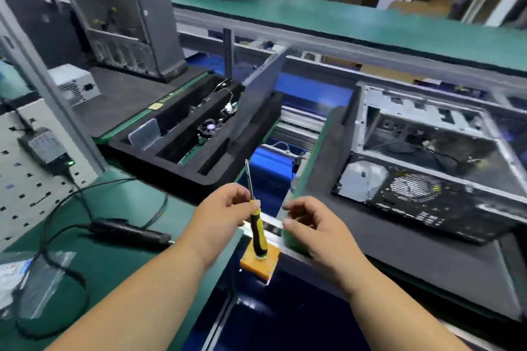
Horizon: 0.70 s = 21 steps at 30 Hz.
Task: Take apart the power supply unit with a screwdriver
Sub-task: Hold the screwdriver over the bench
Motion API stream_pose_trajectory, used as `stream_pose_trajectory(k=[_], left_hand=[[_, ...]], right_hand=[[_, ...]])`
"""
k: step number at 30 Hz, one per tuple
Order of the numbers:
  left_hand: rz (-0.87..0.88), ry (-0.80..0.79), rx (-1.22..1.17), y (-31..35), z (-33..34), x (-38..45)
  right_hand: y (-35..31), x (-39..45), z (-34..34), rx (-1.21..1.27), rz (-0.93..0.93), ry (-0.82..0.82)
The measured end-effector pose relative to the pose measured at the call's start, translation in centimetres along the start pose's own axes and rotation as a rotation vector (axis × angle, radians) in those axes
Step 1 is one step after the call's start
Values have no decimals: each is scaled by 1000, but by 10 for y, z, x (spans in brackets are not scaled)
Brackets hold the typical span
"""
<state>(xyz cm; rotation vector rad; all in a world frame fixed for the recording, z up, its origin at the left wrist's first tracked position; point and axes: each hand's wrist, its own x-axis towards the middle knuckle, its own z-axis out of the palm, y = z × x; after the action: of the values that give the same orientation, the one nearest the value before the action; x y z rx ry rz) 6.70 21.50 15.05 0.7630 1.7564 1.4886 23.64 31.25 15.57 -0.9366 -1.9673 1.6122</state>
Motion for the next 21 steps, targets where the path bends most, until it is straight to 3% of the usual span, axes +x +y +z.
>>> stream_pose_trajectory(k=[21], left_hand=[[149,-318,1,86,330,27]], right_hand=[[40,-44,-288,-9,-63,284]])
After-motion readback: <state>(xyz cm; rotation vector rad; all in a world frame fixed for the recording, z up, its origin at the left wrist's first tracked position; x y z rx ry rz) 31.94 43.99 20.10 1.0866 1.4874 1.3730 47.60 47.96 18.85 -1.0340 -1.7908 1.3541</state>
